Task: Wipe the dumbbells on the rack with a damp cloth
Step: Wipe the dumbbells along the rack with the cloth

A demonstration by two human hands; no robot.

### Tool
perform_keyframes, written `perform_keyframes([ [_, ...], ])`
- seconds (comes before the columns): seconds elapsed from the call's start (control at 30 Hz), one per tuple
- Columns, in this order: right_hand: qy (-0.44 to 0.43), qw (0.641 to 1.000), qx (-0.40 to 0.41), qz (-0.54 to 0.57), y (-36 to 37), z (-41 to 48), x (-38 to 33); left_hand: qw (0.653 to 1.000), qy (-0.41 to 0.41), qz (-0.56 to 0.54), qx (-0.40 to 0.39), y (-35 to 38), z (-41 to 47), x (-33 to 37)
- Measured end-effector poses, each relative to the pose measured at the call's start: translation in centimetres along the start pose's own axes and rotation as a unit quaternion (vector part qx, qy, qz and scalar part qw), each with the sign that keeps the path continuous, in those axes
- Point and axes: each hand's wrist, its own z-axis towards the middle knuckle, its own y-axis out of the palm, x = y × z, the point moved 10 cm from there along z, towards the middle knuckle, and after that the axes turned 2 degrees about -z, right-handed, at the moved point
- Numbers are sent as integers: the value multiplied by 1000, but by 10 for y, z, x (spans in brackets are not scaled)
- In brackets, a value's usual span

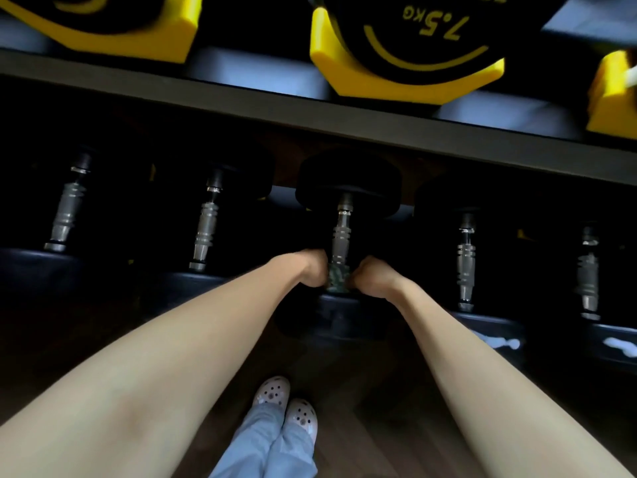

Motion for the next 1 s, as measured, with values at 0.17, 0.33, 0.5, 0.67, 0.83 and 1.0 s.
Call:
perform_keyframes([
  [0.17,-6,997,-18,73,-16,-29,-7,998,42,-18,-45,-7,-18,18],
  [0.33,6,969,-73,237,-33,-49,-9,984,23,-169,-50,-36,-32,17],
  [0.5,79,922,132,356,-49,-20,10,975,-13,-168,142,-70,-4,3],
  [0.67,124,919,250,277,-40,7,13,954,-88,-195,208,-45,27,-20],
  [0.83,87,881,362,294,-54,4,19,922,-80,-264,270,-49,41,-31],
  [1.0,87,879,159,441,-12,59,7,895,-48,-388,217,-44,56,-22],
])
